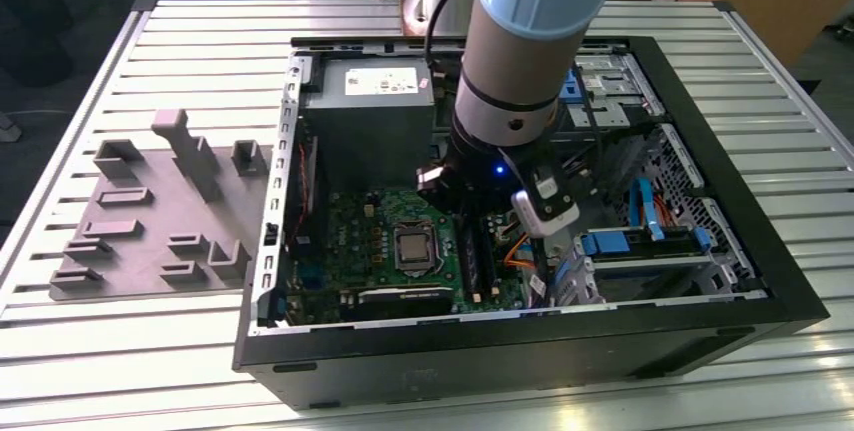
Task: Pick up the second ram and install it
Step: 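Insert the second ram into the second slot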
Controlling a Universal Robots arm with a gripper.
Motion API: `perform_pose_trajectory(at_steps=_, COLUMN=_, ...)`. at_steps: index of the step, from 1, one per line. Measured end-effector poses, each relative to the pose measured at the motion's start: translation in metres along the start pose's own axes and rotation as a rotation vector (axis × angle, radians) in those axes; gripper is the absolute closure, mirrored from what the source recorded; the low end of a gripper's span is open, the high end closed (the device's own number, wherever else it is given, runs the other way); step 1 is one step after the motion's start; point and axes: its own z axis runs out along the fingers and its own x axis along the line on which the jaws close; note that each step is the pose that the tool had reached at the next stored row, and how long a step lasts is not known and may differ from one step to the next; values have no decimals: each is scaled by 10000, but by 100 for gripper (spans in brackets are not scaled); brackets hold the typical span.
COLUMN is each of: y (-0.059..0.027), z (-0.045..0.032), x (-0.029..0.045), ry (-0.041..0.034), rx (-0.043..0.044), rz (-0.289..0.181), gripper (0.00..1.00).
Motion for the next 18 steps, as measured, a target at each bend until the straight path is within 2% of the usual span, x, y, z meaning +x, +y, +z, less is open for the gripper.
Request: perform_pose_trajectory(at_steps=18, y=-3, z=38, x=-4, ry=-1, rx=-1, rz=36, gripper=86)
